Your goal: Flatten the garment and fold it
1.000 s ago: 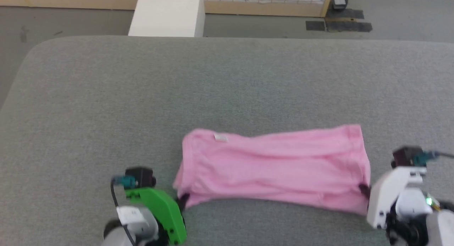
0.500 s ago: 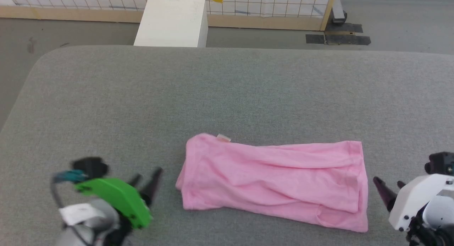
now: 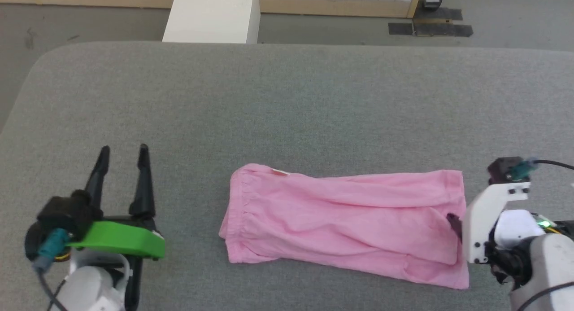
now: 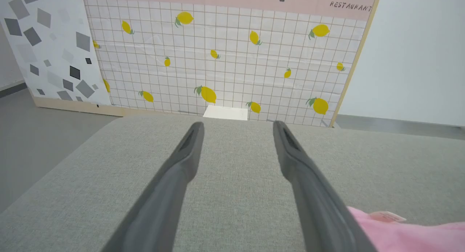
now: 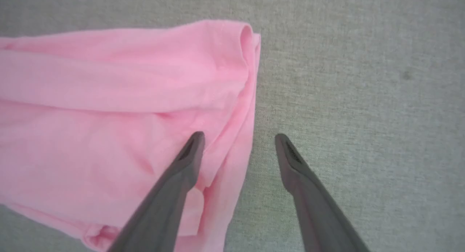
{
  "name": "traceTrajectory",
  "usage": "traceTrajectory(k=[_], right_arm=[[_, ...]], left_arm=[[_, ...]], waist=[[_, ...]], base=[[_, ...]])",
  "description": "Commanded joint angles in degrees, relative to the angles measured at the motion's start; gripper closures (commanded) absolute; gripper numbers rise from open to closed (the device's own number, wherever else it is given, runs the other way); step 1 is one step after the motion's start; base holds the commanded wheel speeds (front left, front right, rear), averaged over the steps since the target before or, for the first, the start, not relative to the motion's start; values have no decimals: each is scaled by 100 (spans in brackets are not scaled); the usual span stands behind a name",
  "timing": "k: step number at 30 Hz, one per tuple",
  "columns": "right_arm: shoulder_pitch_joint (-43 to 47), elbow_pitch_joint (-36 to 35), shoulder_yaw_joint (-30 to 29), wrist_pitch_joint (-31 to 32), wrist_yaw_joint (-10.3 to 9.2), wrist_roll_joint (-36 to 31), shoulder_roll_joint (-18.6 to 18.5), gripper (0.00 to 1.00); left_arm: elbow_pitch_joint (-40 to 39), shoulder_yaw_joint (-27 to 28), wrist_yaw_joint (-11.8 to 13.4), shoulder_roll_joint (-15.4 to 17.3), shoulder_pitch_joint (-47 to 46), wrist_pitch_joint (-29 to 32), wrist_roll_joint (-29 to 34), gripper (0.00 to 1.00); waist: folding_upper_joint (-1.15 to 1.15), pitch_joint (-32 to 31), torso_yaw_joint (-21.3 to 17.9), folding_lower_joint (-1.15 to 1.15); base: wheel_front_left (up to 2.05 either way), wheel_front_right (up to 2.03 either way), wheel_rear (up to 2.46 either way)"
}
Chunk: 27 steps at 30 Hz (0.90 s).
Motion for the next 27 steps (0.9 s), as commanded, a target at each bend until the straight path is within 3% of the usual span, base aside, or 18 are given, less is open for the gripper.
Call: traceTrajectory(k=[1,5,6,7,8,16,23,27], right_arm=[[-104,149,57,18,-9,-71,-33,0],[-216,576,162,-34,-9,-85,-16,0],[-235,671,172,-36,-9,-54,-9,26],[-254,724,190,-48,-9,-23,-8,80],[-278,765,191,-82,-9,34,-13,100],[-476,963,-471,-125,-9,97,-640,100],[-467,998,-1344,-85,-9,-414,-935,100],[-420,905,-1270,69,-9,-591,-1022,100]], left_arm=[[54,-15,-43,-92,-100,-77,117,0],[128,93,-124,-327,-142,-134,350,0],[91,157,-153,-392,-143,-136,411,0],[70,205,-180,-440,-132,-137,456,0],[49,267,-211,-498,-111,-137,507,0],[94,551,-496,-733,69,-139,738,0],[150,658,-648,-823,85,-140,897,0],[208,687,-695,-883,124,-140,950,0]], waist=[[0,74,42,0],[0,143,77,0],[0,156,80,0],[0,160,79,0],[0,159,74,0],[0,98,30,0],[0,102,28,0],[0,33,25,0]], base=[[0,0,0],[0,0,0],[0,0,0],[0,0,0],[0,0,0],[0,0,0],[0,0,0],[0,0,0]])
